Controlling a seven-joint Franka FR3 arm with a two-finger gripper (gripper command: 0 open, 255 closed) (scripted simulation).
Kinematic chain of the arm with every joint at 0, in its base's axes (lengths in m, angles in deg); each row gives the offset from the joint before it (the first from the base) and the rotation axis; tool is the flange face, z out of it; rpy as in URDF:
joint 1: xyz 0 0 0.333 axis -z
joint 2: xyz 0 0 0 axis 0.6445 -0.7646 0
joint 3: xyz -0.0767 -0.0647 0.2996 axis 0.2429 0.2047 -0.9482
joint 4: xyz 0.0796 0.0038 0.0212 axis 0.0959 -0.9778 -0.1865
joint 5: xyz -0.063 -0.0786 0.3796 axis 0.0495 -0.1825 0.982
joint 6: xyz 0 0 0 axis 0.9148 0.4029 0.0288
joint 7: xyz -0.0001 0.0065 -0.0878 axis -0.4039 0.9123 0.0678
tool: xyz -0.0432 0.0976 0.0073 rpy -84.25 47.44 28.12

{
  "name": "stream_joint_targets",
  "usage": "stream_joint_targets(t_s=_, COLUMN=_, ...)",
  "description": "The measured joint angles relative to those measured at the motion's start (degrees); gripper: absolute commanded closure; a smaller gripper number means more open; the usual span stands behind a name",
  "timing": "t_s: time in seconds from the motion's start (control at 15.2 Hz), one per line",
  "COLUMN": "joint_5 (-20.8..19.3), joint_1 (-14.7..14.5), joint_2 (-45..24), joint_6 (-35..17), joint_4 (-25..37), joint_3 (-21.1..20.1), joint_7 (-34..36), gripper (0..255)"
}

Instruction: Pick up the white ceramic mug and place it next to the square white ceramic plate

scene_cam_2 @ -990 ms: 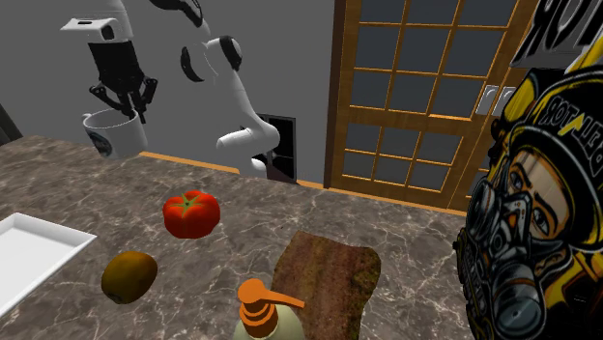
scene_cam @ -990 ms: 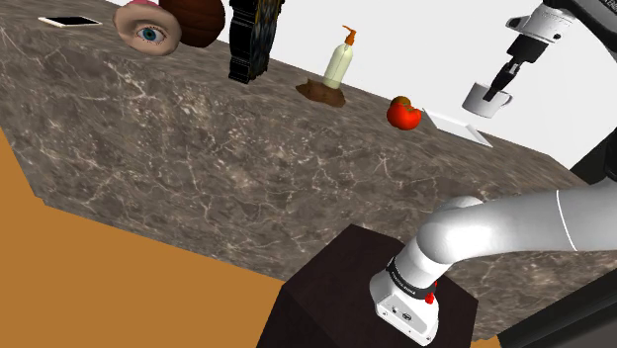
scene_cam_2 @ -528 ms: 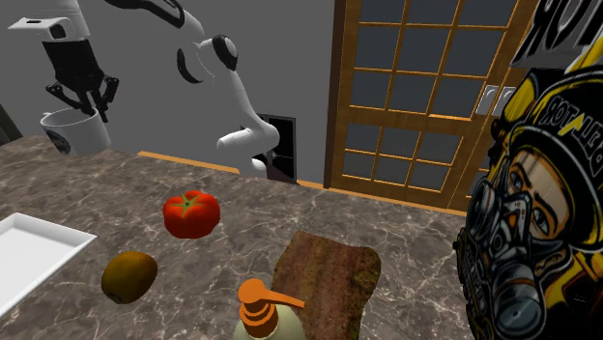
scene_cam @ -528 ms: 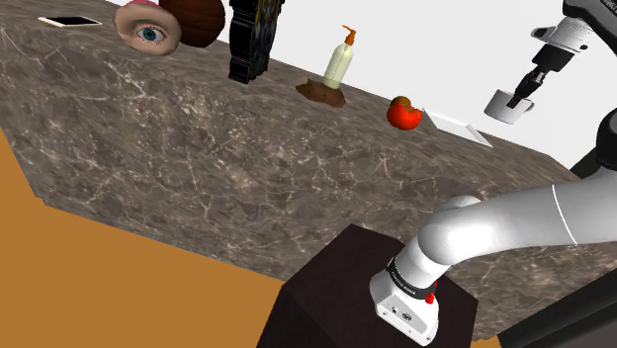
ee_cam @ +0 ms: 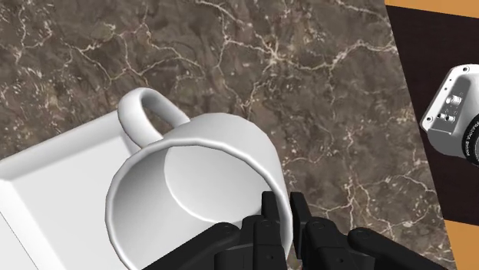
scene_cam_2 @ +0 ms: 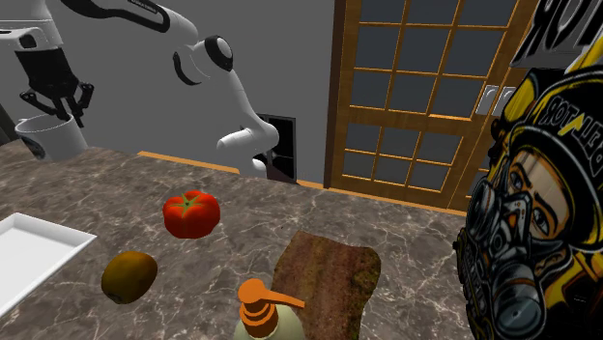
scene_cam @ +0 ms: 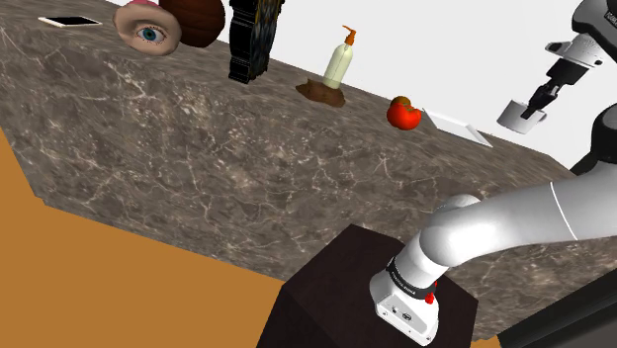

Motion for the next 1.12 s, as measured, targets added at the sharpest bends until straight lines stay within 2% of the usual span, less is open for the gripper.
stream_joint_targets(t_s=0.66, joint_5=-2.33, joint_1=3.56, joint_2=5.14, joint_6=-6.46, joint_4=-11.60, joint_3=-1.70, joint_7=2.56, gripper=255)
stream_joint_targets(t_s=1.12, joint_5=-4.01, joint_1=5.19, joint_2=7.88, joint_6=-11.03, joint_4=-18.65, joint_3=-1.25, joint_7=3.85, gripper=255)
